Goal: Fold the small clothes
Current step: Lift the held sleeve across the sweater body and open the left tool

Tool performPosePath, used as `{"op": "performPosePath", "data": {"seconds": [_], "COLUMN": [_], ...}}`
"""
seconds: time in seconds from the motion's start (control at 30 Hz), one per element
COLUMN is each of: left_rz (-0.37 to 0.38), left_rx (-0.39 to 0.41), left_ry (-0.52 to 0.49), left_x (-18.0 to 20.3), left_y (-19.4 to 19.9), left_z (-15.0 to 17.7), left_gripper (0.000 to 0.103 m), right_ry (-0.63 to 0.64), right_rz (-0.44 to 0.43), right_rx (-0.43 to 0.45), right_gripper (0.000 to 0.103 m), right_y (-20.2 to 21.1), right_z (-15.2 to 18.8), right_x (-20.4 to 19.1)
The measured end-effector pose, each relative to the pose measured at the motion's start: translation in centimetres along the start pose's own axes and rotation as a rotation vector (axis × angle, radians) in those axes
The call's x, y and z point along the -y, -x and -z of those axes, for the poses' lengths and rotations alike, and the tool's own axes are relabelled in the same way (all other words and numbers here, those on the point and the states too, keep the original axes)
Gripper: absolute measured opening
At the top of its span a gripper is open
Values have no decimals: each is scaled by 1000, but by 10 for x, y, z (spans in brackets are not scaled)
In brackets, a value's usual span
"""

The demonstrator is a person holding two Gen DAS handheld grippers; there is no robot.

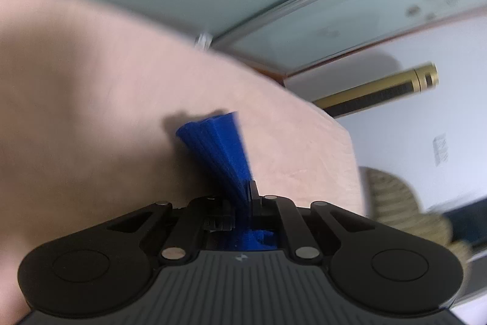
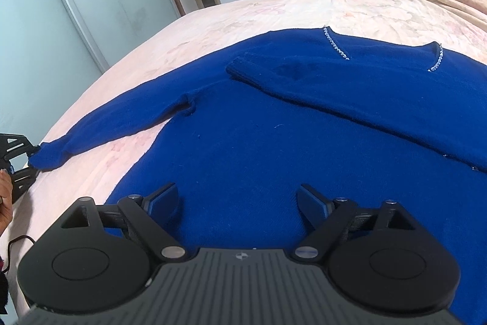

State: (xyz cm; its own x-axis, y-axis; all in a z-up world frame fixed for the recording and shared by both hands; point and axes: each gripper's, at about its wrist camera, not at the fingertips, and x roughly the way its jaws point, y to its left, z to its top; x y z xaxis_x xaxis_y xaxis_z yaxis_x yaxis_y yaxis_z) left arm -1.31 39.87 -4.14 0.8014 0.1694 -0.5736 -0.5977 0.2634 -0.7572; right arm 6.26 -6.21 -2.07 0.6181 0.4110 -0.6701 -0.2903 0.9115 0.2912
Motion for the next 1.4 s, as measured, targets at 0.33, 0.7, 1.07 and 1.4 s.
{"op": "performPosePath", "data": {"seconds": [0.33, 0.7, 1.07, 1.4], "left_rz": [-121, 123, 331, 492], "left_rx": [370, 183, 38, -55], "left_ry": [-396, -845, -1024, -1103], "left_x": [91, 187, 244, 312], "left_y": [35, 17, 21, 10], "left_z": [-17, 100, 193, 267], "left_gripper": [6, 6, 6, 6], "right_ry": [-45, -80, -128, -166], "right_rz": [29, 52, 90, 131], "right_rx": [23, 46, 68, 83], "right_gripper": [88, 88, 87, 87], "right_y": [9, 19, 30, 43], "right_z": [1, 2, 7, 13], "right_x": [20, 39, 62, 80]}}
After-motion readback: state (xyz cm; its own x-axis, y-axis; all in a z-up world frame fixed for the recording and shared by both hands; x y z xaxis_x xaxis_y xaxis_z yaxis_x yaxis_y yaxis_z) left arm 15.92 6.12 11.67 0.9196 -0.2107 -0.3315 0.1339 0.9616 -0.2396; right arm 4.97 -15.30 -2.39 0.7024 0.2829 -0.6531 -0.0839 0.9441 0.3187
